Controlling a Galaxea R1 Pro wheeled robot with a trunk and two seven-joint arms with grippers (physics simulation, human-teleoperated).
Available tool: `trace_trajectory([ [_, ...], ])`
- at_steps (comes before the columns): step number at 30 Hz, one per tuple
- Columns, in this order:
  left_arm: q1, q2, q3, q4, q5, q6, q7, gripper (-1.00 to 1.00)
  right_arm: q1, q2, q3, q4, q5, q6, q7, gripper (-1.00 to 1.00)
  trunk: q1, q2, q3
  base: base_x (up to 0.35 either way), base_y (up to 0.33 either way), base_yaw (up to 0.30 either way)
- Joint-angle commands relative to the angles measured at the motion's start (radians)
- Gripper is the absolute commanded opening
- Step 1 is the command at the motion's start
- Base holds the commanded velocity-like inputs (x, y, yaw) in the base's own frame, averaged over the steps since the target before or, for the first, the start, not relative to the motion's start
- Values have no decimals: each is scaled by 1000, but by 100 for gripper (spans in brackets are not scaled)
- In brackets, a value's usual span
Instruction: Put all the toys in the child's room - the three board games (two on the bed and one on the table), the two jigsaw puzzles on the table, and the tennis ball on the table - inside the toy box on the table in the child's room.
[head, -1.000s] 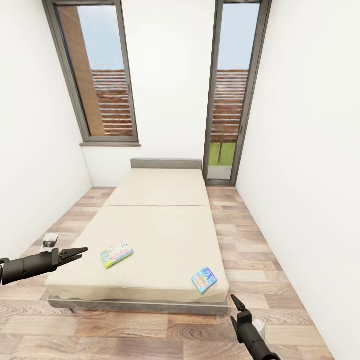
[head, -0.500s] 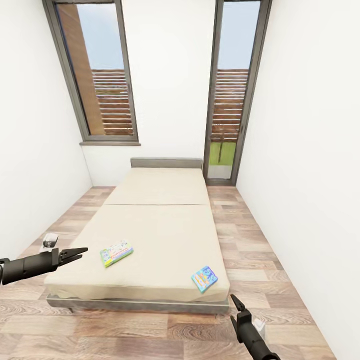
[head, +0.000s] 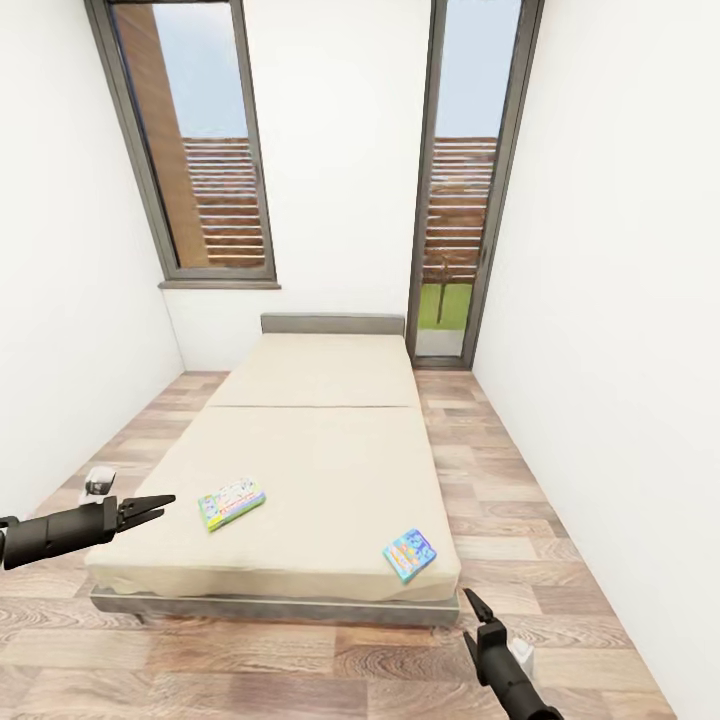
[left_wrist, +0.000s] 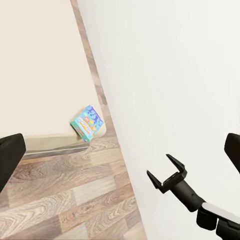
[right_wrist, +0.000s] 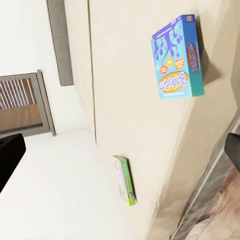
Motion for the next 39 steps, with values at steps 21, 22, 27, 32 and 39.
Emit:
trace_trajectory([
  [21,-1,-2,-1,-1,-10,7,-9,100,-1,6,5,1,-7,11,5,100,81,-148,-67,0,0,0],
  [22,-1,-1,0,-1,-10,7,-9,100,-1,6,5,1,-7,11,5,100,84,-155,-70,0,0,0],
  [27,-1,-1,2,-1,-11,6,-9,100,-1,7,4,1,-4,10,3,100,104,-190,-86,0,0,0],
  [32,-1,-1,1,-1,-11,7,-9,100,-1,7,4,1,-3,10,3,100,123,-225,-101,0,0,0],
  [39,-1,-1,-5,-1,-11,7,-9,100,-1,6,5,1,-2,10,4,100,150,-274,-123,0,0,0],
])
